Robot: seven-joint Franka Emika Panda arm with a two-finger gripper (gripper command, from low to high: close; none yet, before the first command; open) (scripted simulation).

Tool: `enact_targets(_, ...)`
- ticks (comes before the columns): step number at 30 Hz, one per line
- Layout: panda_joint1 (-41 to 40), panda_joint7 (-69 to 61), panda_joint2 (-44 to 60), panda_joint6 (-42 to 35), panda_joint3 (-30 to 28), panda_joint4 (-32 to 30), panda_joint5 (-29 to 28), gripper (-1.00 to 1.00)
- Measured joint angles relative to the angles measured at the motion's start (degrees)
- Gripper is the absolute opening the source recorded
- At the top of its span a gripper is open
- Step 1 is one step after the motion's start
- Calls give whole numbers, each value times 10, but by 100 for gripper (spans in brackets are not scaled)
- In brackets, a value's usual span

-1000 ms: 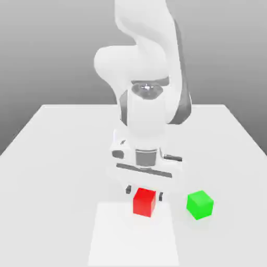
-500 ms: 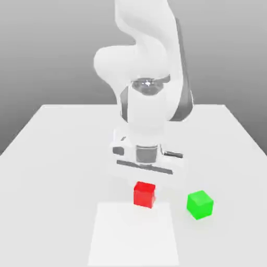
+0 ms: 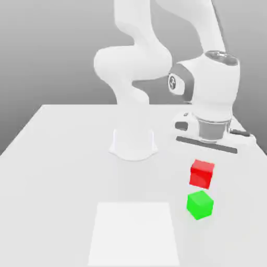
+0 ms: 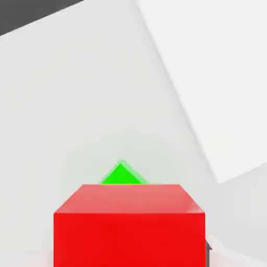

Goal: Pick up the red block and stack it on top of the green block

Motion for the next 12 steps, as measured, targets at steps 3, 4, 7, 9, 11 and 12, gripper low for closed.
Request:
enact_targets(3, -9, 39, 26, 12, -5, 3, -54, -100)
enact_targets(4, -12, 50, 34, 16, -5, 4, -69, -100)
enact_targets(7, -19, 76, 57, 29, -8, 7, -105, -100)
enact_targets(9, -20, 88, 71, 39, -10, 8, -122, -100)
enact_targets(11, -19, 95, 83, 51, -12, 9, -132, -100)
enact_targets(12, -19, 96, 89, 57, -12, 9, -134, -100)
